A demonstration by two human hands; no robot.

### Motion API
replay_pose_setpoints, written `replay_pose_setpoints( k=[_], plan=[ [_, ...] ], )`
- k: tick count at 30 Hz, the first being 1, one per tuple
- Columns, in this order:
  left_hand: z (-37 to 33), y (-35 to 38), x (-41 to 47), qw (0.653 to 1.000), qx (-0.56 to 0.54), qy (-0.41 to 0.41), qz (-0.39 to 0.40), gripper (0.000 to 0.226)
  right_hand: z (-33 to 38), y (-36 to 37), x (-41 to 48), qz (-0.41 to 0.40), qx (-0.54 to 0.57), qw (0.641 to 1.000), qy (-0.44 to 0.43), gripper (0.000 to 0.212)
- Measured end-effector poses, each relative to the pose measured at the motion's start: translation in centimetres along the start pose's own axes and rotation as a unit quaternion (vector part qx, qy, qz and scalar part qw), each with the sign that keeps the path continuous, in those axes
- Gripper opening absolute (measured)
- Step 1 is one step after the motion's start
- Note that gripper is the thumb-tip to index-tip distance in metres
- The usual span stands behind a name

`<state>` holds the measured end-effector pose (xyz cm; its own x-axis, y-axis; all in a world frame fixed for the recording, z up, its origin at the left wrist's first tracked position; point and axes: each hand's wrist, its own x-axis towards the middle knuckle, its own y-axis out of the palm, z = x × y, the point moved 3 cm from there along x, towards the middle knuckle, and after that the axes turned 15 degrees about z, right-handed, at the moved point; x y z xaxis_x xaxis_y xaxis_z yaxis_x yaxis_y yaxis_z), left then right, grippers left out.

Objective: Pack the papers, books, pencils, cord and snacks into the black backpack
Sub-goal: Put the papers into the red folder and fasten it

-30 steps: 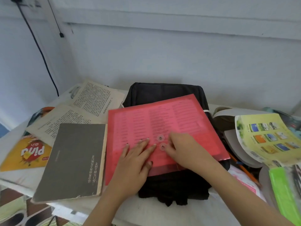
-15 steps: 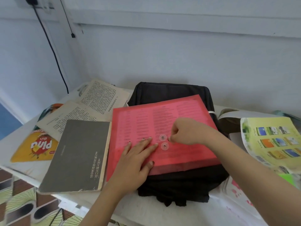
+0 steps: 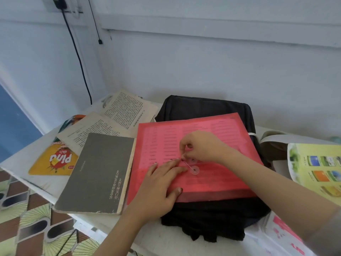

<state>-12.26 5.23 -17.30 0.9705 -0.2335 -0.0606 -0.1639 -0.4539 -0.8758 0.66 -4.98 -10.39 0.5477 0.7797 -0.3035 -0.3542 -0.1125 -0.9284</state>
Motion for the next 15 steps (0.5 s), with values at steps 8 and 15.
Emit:
replay_pose_setpoints(
  k=[8,15],
  plan=[
    [-0.4,-0.2,0.3,0.997,0.072,-0.002,-0.005,0.061,-1.5,0.3,0.1,-0.017,0.083,0.996,0.034,0.01],
    [-0.7,-0.3,0.6,0.997,0.078,-0.009,-0.027,0.059,-2.5,0.4,-0.5,-0.03,0.093,0.993,0.072,0.011]
  ],
)
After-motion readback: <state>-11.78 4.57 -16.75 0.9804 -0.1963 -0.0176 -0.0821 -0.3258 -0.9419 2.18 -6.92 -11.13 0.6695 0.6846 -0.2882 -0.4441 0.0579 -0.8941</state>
